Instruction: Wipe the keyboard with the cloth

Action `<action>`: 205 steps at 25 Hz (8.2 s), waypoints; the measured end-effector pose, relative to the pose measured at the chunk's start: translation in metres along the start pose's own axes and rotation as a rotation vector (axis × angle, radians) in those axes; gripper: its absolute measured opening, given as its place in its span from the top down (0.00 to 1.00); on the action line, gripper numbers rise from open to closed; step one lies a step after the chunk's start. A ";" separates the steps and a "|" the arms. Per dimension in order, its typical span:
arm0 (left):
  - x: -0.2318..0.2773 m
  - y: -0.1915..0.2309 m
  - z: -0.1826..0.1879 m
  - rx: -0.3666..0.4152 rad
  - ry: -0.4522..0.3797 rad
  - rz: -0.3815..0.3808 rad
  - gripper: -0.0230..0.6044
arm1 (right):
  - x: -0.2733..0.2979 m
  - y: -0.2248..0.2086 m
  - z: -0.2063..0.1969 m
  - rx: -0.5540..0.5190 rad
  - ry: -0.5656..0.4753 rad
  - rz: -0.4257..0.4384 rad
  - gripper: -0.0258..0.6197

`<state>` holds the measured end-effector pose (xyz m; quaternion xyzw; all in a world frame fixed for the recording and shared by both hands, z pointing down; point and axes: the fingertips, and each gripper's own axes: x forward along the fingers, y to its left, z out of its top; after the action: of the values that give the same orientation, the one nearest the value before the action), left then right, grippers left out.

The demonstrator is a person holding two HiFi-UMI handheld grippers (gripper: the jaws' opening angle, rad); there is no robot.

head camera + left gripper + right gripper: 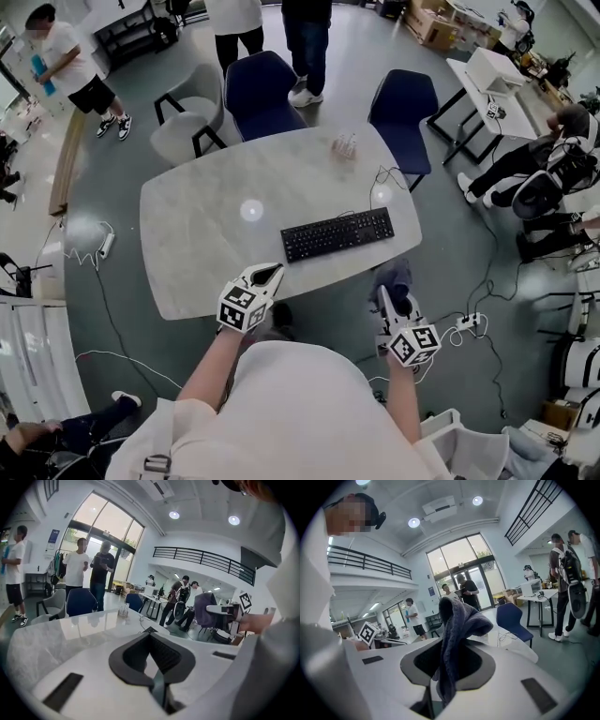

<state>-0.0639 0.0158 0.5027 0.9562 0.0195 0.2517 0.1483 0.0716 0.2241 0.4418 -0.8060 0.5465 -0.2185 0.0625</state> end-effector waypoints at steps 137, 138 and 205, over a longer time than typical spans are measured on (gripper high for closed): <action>0.125 0.017 -0.123 -0.424 0.246 0.427 0.95 | 0.232 -0.299 -0.216 0.107 0.902 0.123 0.84; 0.127 0.018 -0.122 -0.419 0.246 0.423 0.95 | 0.230 -0.303 -0.215 0.102 0.900 0.120 0.84; 0.166 0.107 -0.218 -0.620 0.309 0.212 0.77 | 0.318 -0.125 -0.245 -0.069 0.993 0.080 0.84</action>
<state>-0.0292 -0.0081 0.7939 0.8131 -0.1347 0.4010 0.3999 0.1731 0.0184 0.7948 -0.5847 0.5478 -0.5551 -0.2235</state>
